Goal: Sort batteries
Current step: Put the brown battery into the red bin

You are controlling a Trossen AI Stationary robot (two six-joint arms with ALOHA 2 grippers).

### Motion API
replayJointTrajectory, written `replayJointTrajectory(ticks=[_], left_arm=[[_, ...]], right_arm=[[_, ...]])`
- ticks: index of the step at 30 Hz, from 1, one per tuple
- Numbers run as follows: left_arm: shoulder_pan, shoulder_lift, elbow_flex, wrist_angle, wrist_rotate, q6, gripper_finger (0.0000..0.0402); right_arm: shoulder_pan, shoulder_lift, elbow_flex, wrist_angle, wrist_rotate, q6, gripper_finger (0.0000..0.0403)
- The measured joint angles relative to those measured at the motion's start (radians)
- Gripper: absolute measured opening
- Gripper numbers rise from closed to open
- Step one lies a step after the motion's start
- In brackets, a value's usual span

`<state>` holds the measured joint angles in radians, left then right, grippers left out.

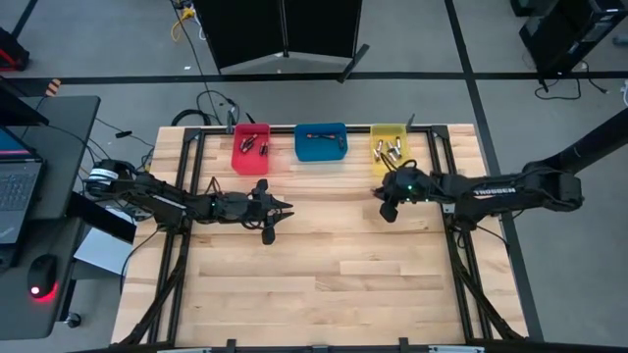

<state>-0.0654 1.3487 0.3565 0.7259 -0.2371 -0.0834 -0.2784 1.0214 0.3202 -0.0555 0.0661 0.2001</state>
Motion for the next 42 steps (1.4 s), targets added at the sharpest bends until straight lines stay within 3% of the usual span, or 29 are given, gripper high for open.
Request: replayJointTrajectory(ticks=[11,18,30,34,39,42], left_arm=[[0.000,0.000,0.000,0.000,0.000,0.002,0.0111],[0.000,0.000,0.000,-0.004,0.000,0.002,0.0111],[0.000,0.000,0.000,-0.001,0.001,0.001,0.0111],[0.000,0.000,0.000,-0.003,0.002,0.001,0.0111],[0.000,0.000,0.000,-0.003,0.002,0.001,0.0111],[0.000,0.000,0.000,-0.002,0.003,-0.006,0.0111]], right_arm=[[-0.009,0.011,-0.037,-0.038,0.118,-0.027,0.0173],[-0.059,0.052,-0.053,-0.041,0.120,-0.045,0.0188],[-0.122,0.210,-0.050,0.063,0.059,-0.081,0.0168],[-0.123,0.228,-0.050,0.088,0.055,-0.097,0.0136],[-0.123,0.227,-0.050,0.090,0.029,-0.108,0.0060],[-0.104,0.221,-0.039,0.069,0.024,-0.100,0.0058]])
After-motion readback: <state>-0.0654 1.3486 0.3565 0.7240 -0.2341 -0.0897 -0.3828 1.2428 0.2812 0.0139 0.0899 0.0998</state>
